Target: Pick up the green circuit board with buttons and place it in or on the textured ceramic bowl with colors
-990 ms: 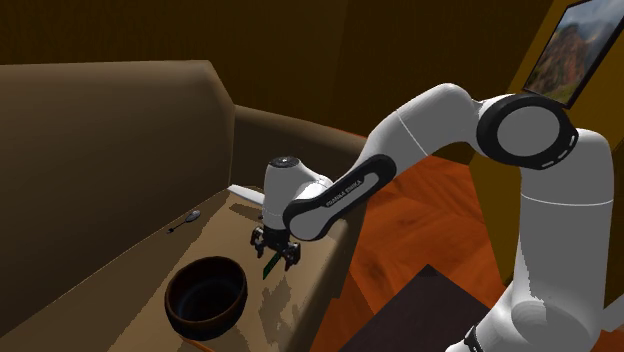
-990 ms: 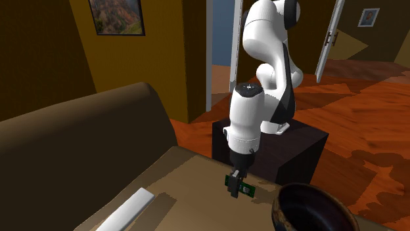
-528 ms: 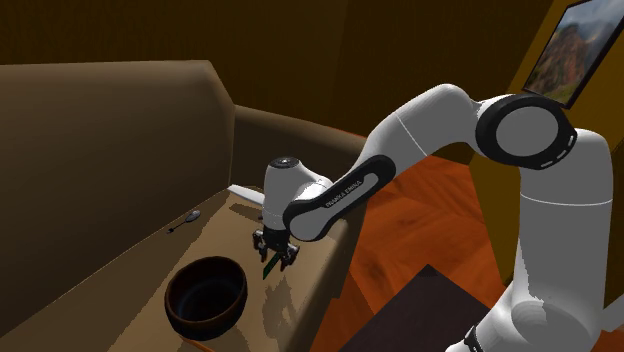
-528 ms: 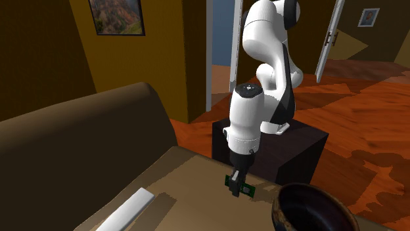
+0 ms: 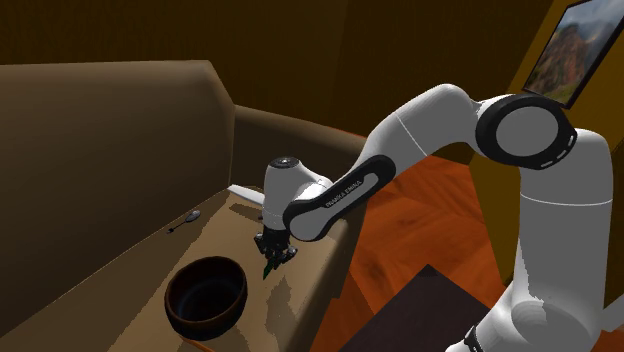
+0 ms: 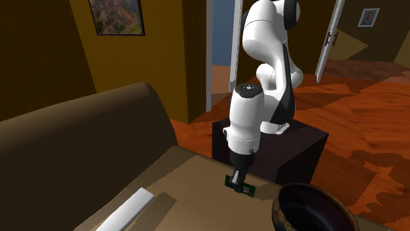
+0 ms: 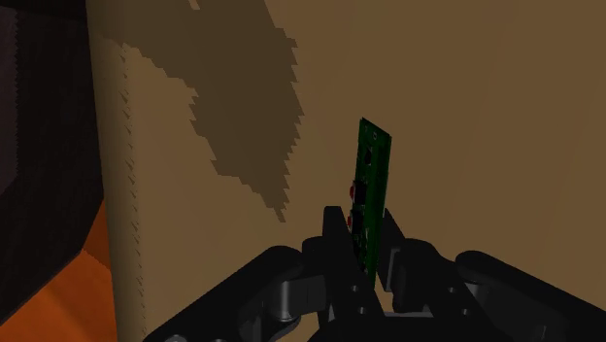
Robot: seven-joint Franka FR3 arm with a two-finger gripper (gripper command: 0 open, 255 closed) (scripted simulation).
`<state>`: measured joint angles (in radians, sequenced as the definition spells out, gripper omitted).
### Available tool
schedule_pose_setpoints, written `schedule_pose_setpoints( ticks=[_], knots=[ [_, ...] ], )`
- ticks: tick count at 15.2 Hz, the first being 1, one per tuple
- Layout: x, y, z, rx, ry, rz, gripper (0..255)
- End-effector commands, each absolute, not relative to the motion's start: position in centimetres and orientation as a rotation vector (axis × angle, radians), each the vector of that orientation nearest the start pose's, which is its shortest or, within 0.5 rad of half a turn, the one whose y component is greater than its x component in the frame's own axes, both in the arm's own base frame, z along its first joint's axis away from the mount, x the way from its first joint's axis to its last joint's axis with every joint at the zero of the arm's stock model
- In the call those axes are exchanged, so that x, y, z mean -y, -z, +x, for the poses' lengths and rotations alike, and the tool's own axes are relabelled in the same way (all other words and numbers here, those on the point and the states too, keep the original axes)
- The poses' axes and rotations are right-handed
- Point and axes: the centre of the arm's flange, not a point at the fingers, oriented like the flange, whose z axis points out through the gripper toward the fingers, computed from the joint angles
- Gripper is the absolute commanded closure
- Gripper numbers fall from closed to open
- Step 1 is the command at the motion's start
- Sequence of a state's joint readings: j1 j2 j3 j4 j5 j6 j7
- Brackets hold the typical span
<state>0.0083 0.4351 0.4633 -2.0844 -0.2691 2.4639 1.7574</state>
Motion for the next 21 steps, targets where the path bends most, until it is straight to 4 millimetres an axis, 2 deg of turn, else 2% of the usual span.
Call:
schedule_pose_setpoints(
  ticks=[1, 21],
  knots=[
    [-26.3, -23.5, 52.3, -1.651, -0.026, -2.655, 255],
    [-26.3, -34.0, 52.3, -1.651, -0.026, -2.655, 255]
  ],
)
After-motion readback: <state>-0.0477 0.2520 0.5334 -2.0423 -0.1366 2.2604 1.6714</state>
